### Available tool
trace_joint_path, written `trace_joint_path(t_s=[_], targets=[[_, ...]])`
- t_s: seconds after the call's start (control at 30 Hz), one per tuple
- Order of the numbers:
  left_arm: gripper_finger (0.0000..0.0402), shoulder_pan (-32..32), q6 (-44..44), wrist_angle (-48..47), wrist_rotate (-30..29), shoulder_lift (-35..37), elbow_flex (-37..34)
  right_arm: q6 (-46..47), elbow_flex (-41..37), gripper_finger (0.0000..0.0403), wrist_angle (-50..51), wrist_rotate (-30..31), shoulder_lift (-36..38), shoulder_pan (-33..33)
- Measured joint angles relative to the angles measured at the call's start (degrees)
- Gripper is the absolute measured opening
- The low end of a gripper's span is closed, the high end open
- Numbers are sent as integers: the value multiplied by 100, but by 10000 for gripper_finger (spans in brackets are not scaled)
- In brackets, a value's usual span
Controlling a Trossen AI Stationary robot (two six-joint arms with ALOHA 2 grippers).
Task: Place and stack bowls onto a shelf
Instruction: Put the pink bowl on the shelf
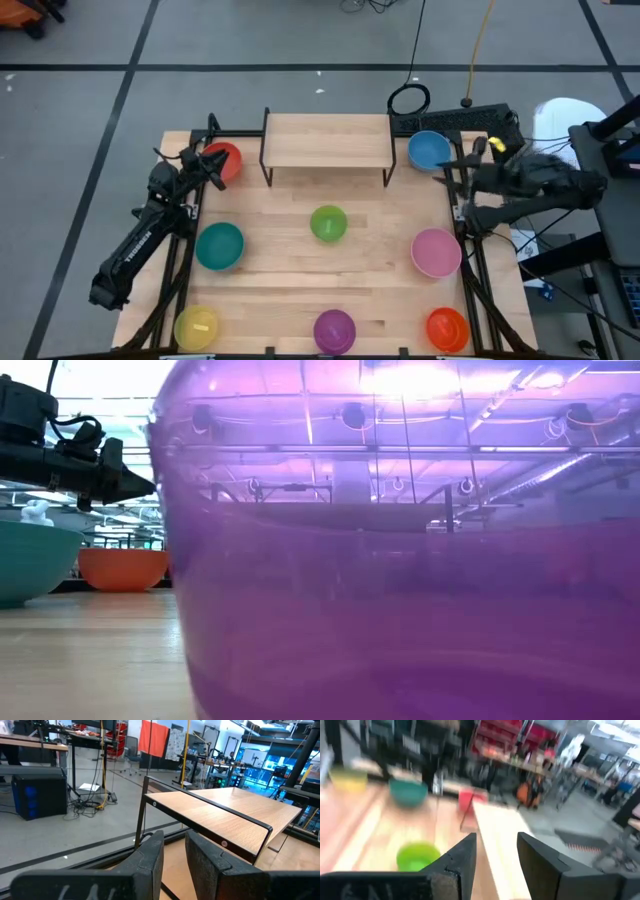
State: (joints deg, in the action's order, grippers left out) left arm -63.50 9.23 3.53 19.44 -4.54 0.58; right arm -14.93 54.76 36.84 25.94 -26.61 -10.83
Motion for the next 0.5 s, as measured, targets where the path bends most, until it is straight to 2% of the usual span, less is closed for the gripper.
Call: trace_joint_path(t_s=[0.13,0.3,0.4,0.5], targets=[[86,2,0,1,-1,-2,0,15,0,134,659,102,-526,0],[86,1,0,2,-2,-2,0,623,0,134,1857,64,-1155,0],[86,2,0,4,-1,-1,0,969,0,134,2477,-144,-1448,0],[86,1,0,4,-2,-2,0,1390,0,134,2899,-675,-1638,0]])
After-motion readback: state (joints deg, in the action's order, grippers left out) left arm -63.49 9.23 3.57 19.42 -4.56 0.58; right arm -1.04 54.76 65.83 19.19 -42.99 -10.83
